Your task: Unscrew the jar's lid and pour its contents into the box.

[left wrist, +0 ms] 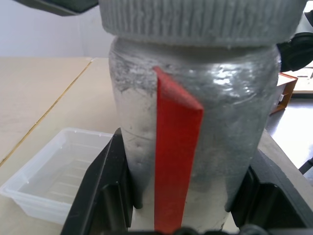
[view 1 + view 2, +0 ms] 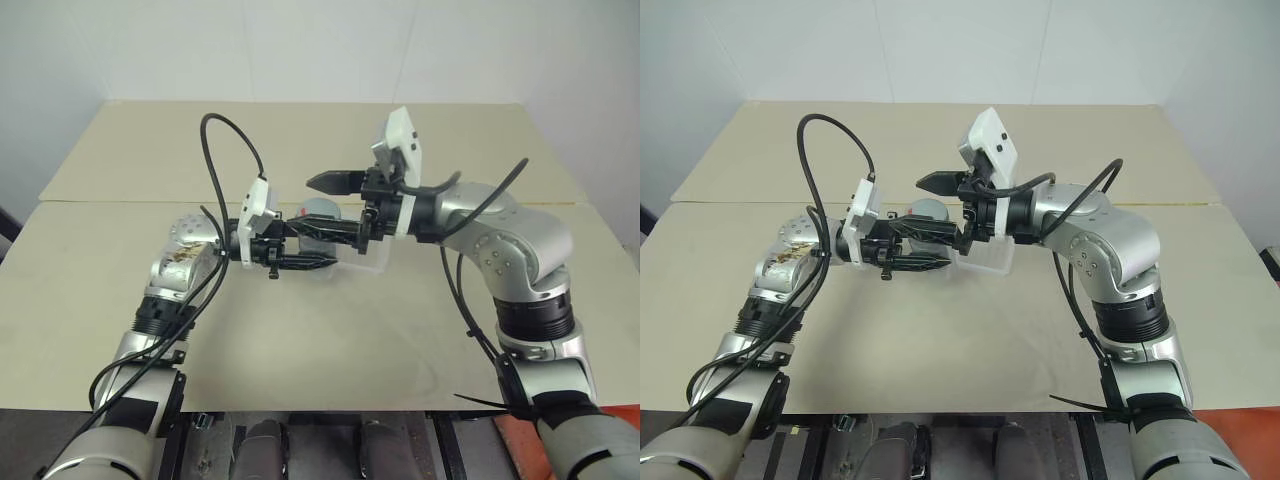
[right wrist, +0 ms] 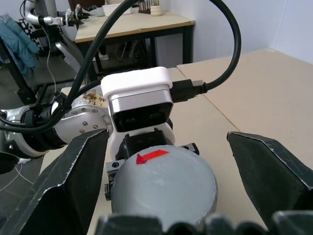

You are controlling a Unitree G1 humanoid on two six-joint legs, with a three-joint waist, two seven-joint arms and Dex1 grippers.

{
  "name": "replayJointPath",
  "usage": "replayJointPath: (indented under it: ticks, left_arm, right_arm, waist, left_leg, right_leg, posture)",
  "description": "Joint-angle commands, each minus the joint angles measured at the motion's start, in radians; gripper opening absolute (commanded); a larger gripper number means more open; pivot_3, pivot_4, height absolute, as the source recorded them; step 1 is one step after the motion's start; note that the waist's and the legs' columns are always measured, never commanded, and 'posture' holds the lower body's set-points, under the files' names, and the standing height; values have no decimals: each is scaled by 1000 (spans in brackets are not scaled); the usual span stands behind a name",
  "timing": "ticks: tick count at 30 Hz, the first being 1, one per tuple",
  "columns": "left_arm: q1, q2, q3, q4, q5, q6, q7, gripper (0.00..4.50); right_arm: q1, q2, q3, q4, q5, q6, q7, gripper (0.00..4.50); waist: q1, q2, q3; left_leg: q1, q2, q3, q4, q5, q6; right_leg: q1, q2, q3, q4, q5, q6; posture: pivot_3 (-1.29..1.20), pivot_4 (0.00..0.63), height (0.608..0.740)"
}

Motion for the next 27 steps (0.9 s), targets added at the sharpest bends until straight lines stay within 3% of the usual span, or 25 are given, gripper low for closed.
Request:
replayJointPath:
  ticks: [1, 16, 19, 23, 27]
  left_arm:
    - [-26, -3, 9, -15, 0, -23, -8, 2072]
    - [-29, 2, 17, -11, -2, -26, -4, 2072]
    - [-28, 2, 17, -13, -2, -25, -5, 2072]
    - [-25, 3, 16, -16, -2, -24, -5, 2072]
    - [-22, 5, 15, -19, -2, -23, -7, 2072]
  right_arm:
    - [-16, -5, -4, -17, -1, -4, 16, 4500]
    - [28, -23, -14, -47, -4, -12, 49, 4500]
    - [30, -21, -17, -47, -4, -15, 47, 3923]
    - [32, -21, -19, -48, -4, -19, 48, 2774]
    - [38, -24, -15, -47, -5, -33, 66, 2770]
  waist:
    - [0, 0, 0]
    - [0, 0, 0]
    - [0, 0, 0]
    - [0, 0, 0]
    - [1, 0, 0]
  left_leg:
    - [0, 0, 0, 0, 0, 0]
    - [-1, 0, -2, 1, 0, 0]
    - [-2, 0, -2, 2, 0, 0]
    - [-3, 0, -3, 5, 0, 1]
    - [-4, 0, -3, 7, 0, 1]
  right_leg:
    - [0, 0, 0, 0, 0, 0]
    - [0, 0, -2, 0, 0, 0]
    - [0, 0, -2, 0, 0, 0]
    - [0, 0, -3, 1, 0, 0]
    - [0, 0, -4, 1, 0, 0]
  posture:
    - [0, 150, 740]
    - [0, 150, 740]
    - [0, 150, 740]
    - [0, 150, 740]
    - [0, 150, 740]
